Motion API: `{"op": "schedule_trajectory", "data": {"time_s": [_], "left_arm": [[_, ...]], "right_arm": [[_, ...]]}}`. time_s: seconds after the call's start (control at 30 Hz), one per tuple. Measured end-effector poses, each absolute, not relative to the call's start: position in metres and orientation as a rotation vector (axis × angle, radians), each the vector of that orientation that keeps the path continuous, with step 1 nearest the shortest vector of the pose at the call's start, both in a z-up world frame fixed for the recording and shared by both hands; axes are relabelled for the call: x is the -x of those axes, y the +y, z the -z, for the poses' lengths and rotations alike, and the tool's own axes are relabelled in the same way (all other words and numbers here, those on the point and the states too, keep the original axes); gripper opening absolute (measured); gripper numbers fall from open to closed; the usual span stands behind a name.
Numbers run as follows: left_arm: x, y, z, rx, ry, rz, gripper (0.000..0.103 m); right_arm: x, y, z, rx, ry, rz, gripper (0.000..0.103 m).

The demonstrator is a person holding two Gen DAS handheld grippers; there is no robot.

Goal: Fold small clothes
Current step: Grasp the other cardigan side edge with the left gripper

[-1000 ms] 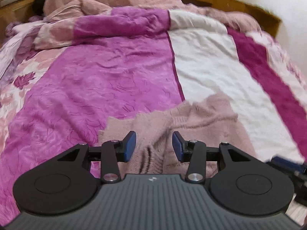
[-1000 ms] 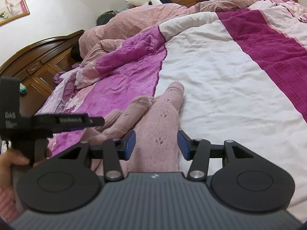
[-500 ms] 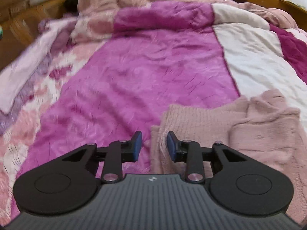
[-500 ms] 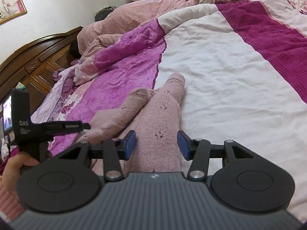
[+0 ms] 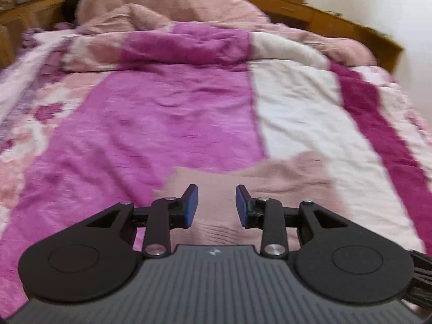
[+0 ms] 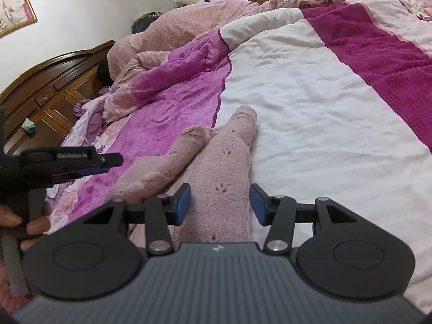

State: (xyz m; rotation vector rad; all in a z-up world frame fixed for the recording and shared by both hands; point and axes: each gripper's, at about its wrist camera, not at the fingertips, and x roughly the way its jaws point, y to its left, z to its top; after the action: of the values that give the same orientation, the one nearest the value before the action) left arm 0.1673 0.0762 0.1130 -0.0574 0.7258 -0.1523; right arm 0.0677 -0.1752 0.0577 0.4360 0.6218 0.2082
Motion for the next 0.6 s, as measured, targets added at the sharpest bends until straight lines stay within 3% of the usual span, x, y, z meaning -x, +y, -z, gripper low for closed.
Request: {"op": "schedule_trajectory", "data": {"time_s": [0.07,0.13,0.3,0.6], "left_arm": [[-0.157,0.065,-0.115,0.056,0.719,0.237,0.041],[-0.147,0.051,-0.115,0.003,0.716,0.291,0.054],[-0.133,0.021,-0.097,-0.188,0.736,0.354,0.055],[-0.157,0.017,-0.065,-0.244,0.767,0.245,0.056]], "right_arm": [[-0.066,-0.177,-0.059,-0.436,0.618,-0.206,0.052],[-0.065,-0.180,-0.060,-0.437,0.613,-0.199,0.052],[-0.065,-0.186,-0.059,-0.455,0.612,-0.188,0.052],[-0.066,-0.182,-0.053,-0.447,0.629,-0.195,0.052]]}}
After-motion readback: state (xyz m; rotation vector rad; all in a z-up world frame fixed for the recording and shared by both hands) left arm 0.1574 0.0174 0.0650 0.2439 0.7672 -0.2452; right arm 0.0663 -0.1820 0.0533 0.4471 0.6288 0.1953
